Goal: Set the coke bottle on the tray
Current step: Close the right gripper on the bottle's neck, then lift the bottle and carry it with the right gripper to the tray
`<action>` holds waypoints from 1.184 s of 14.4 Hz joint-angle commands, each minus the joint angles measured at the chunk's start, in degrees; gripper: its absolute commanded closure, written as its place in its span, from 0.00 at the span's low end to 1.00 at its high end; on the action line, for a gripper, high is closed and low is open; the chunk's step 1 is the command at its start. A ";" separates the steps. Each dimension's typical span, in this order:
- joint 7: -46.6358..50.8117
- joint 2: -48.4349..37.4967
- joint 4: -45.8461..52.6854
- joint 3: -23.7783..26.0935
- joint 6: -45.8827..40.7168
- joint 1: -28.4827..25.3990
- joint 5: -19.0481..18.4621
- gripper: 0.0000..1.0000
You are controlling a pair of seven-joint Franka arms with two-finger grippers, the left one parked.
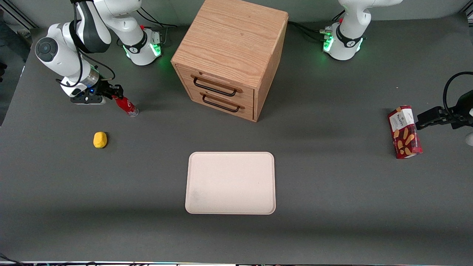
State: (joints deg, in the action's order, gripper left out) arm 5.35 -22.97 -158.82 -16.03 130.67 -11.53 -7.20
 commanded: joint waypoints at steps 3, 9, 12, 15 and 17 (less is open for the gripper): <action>-0.60 0.30 -0.35 -0.40 -0.15 0.10 -0.98 1.00; -1.48 5.73 9.83 -0.14 -5.33 -0.07 -0.89 1.00; -1.13 8.81 16.50 0.39 -7.61 -0.42 -0.36 1.00; -1.22 11.54 27.48 1.79 -16.64 -0.95 0.34 1.00; -1.30 14.69 37.31 3.98 -23.84 -0.95 2.70 1.00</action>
State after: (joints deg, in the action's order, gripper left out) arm 5.27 -13.00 -132.99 -13.76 114.33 -12.02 -6.76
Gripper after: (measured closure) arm 0.683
